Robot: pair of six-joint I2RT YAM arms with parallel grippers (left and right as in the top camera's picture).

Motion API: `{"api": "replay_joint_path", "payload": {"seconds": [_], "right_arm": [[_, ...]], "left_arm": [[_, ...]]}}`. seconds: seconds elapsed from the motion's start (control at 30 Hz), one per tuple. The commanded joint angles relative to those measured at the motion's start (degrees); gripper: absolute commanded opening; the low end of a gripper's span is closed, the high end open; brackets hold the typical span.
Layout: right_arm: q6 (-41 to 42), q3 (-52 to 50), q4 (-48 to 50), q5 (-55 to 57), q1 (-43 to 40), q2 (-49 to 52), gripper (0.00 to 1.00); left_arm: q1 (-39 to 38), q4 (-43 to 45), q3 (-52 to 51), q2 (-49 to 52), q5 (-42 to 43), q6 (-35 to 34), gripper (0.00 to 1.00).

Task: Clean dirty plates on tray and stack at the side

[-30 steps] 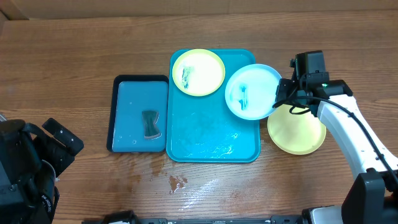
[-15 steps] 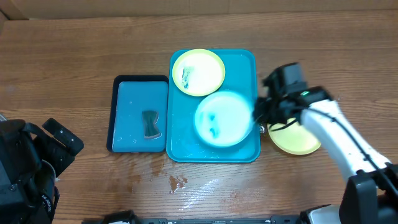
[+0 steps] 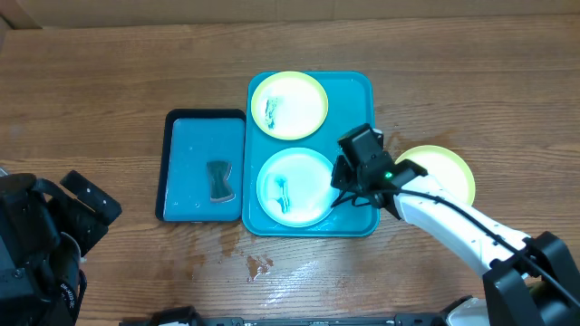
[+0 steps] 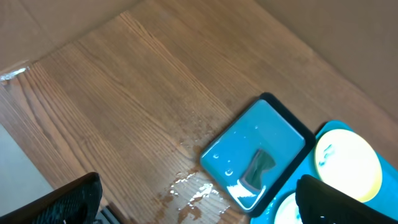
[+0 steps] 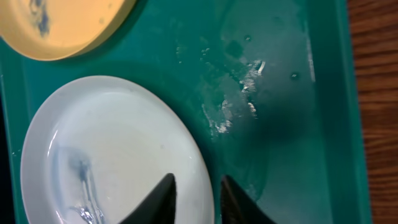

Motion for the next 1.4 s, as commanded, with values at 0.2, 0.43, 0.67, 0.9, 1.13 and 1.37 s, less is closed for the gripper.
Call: {"api": "replay_joint_path", "payload": {"seconds": [0.2, 0.43, 0.67, 0.9, 1.13, 1.37], "right_arm": [[-8.7, 10.8, -11.3, -1.0, -1.5, -7.5, 0.38], [-8.7, 10.8, -15.9, -0.9, -1.5, -11.0, 0.43], [-8.7, 10.8, -18.1, -0.9, -1.5, -10.9, 0.44], [-8.7, 10.8, -18.1, -0.9, -1.5, -10.9, 0.47], [-8.7, 10.7, -18.9, -0.9, -1.5, -10.9, 0.47], [-8.7, 10.6, -20.0, -0.9, -1.5, -10.9, 0.47]], "left_arm": [[0.3, 1.4, -0.6, 0.2, 8.7, -2.2, 1.0], [0.3, 2.8, -15.3, 3.5, 24.4, 14.7, 1.0], [0.3, 5.6, -29.2, 14.3, 29.0, 20.7, 0.64], [-3.3, 18.7, -36.9, 26.8, 28.6, 20.1, 0.45], [-13.7, 29.4, -39.4, 35.9, 21.1, 16.1, 0.45], [-15.0, 34.1, -39.7, 42.7, 16.3, 6.1, 0.46]]}}
